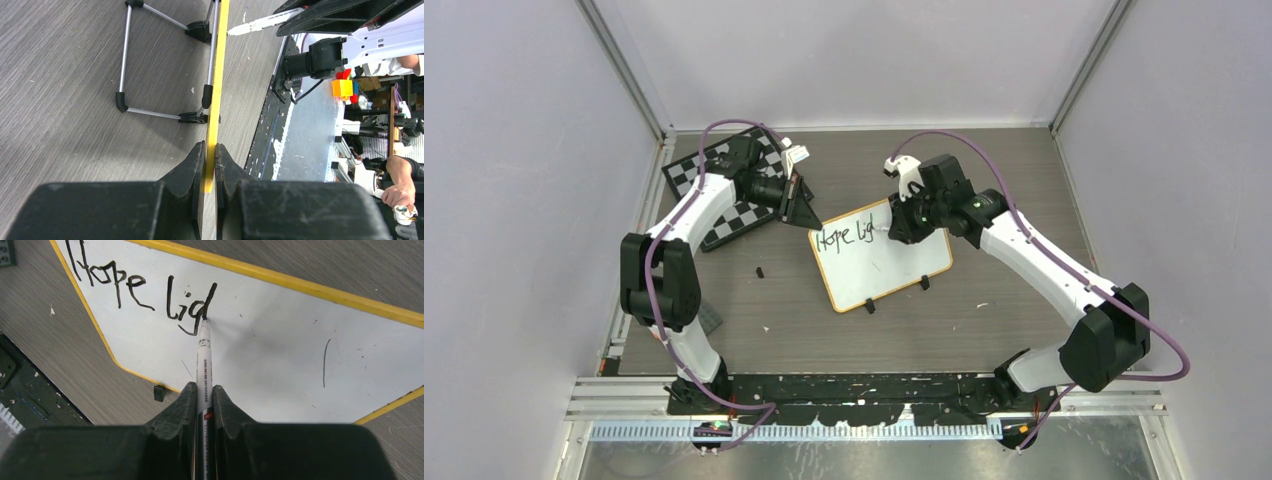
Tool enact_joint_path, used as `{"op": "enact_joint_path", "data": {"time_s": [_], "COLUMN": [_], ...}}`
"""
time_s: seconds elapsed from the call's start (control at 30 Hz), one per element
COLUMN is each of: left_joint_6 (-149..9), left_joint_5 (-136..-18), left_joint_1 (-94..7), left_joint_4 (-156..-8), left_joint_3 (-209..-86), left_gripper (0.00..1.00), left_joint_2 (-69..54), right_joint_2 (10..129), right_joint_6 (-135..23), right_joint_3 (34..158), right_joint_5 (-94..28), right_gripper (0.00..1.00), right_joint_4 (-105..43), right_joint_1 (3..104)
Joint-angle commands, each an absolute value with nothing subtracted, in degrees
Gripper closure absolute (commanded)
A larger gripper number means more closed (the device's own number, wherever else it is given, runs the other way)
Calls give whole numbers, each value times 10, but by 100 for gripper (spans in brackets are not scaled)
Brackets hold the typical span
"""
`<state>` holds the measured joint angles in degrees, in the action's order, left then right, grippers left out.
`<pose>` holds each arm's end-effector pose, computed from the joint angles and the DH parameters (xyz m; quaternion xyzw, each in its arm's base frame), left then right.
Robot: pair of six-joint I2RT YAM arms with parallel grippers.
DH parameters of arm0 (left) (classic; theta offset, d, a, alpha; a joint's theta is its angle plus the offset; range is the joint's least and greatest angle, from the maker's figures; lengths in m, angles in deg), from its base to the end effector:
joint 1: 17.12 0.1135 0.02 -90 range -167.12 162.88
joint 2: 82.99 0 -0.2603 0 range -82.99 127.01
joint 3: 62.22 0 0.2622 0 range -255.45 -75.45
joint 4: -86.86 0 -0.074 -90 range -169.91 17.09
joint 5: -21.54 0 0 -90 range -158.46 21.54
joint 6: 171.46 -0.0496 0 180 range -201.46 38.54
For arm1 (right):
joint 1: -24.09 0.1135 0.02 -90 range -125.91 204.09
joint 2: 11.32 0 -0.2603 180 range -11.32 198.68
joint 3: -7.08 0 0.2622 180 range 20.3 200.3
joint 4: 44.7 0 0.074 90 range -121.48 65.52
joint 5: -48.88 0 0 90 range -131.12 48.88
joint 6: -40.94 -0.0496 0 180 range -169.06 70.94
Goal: Write a sentence on the whiteboard
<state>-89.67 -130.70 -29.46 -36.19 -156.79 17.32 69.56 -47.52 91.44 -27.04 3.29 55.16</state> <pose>0.3540 -0.1224 0.2571 0.2684 0.7968 -0.5092 0.1839 0.2743 0.1794 0.3008 -0.3024 0.8652 0.2071 0.3422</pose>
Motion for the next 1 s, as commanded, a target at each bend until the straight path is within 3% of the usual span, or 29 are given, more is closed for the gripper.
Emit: {"op": "enact_joint_path", "data": {"time_s": [0.0, 0.97], "left_joint_6": [-910, -913], "left_joint_5": [-1277, -1277], "left_joint_1": [-309, -309], "left_joint_4": [-352, -348], "left_joint_3": [-1570, -1571], "left_gripper": [100, 100], "left_joint_2": [192, 191], "right_joint_2": [676, 688], "right_joint_6": [-479, -472], "right_joint_3": [903, 943], "right_joint_5": [-277, -301], "right_gripper": [100, 100], "right_joint_4": [17, 9], "right_joint_1": [553, 551]}}
